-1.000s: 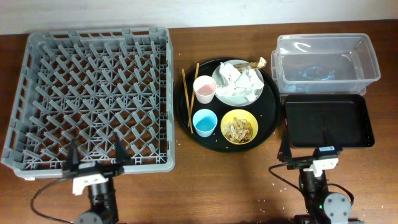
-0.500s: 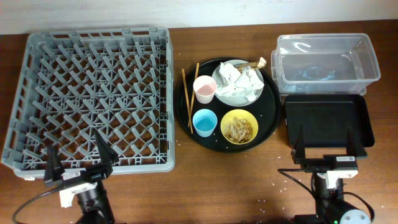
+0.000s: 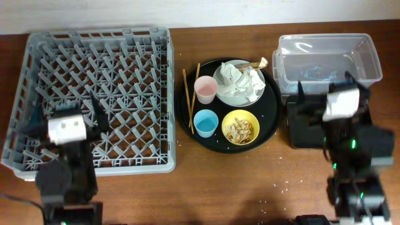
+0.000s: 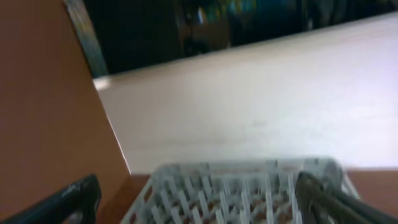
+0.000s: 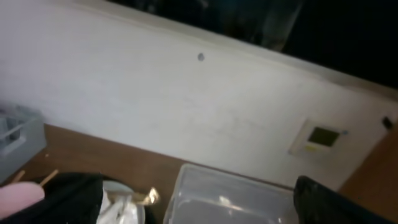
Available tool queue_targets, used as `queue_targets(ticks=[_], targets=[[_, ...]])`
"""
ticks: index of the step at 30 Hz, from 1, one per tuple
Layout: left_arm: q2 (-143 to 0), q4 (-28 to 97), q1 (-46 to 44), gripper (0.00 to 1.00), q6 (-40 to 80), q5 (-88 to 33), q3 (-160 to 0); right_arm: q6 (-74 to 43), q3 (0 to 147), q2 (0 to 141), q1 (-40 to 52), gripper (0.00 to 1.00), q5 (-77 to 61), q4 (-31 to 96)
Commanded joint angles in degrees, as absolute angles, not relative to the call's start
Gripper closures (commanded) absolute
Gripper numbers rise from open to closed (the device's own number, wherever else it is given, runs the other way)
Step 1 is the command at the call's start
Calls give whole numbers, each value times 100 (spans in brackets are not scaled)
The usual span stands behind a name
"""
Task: Sort waste into correct bins and load items into the dishwasher rack
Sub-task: 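Reach the right gripper to the white plate and grasp the tissue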
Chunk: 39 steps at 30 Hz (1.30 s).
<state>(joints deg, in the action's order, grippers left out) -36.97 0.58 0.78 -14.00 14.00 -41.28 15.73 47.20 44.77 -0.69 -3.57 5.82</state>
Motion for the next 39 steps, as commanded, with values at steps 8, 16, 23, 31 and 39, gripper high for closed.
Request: queue_targets(ticks=[8,16,23,31,39], targets=[[-6917,3122,93,1,-1503,301,-7915,1614,9212,7690,-19,2,-1514,3642],[-9286,6040,93,1,-1288,-821,-11467,1608,12186,9721,543,1,-1590,5937],[-9870,6604,93,1,-1291,-886,-12119,1459,12997,10840,1085,1,-1614,6917],[-9996,6613,93,1,-1291,-882,-12116,1304,12975,11710,1214,2,-2051,7011],[-9996,6613,93,1,-1291,-882,-12114,1052,12975,12884,1192,1,-1597,6746]])
